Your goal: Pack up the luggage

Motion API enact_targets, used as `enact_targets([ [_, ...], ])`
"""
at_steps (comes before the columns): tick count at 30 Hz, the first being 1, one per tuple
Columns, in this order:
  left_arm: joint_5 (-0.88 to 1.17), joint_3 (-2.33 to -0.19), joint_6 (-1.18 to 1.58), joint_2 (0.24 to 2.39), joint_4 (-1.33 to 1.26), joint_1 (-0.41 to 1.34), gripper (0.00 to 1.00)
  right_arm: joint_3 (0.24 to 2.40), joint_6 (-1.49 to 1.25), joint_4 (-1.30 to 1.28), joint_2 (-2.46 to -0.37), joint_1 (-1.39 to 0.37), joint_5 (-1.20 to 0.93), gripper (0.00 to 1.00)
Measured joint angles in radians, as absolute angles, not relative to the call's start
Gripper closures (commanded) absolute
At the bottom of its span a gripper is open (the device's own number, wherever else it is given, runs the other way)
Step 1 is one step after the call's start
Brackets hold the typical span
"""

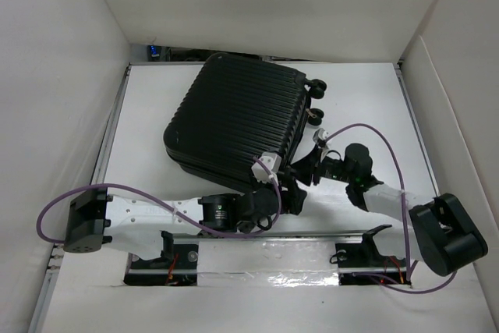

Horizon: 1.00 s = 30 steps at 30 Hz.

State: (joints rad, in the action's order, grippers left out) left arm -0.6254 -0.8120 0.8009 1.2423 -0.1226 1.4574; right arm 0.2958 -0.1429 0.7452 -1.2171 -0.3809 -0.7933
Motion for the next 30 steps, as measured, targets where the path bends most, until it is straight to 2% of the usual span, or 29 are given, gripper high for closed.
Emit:
enact_targets([
  [1,-0.629,-0.812,0.800,1.242,-0.123,1.457,0.27,0.299,-0.143,0.751,-1.228,-0.381,-0.799,0.73],
  [4,-0.635,-0.812,0.796,1.243,-0.126,1.450,0.29,0.299,-0.154,0.780,-1.258,-0.381,-0.813,0.94],
  [6,-0.637,-0.812,0.793,1.248,-0.137,1.443,0.29,0.297,-0.163,0.797,-1.266,-0.383,-0.816,1.00],
  [10,-0.638,-0.812,0.785,1.270,-0.151,1.425,0.34,0.274,-0.184,0.830,-1.254,-0.416,-0.780,1.00],
  [16,-0.598,-0.812,0.763,1.297,-0.200,1.401,0.36,0.187,-0.223,0.822,-1.118,-0.539,-0.589,1.00],
  [25,-0.511,-0.834,0.691,1.333,-0.257,1.383,0.45,0.066,-0.352,0.678,-0.802,-0.867,-0.083,1.00],
  [30,-0.411,-0.867,0.653,1.346,-0.243,1.357,0.49,0.043,-0.447,0.687,-0.787,-1.019,0.197,1.00],
])
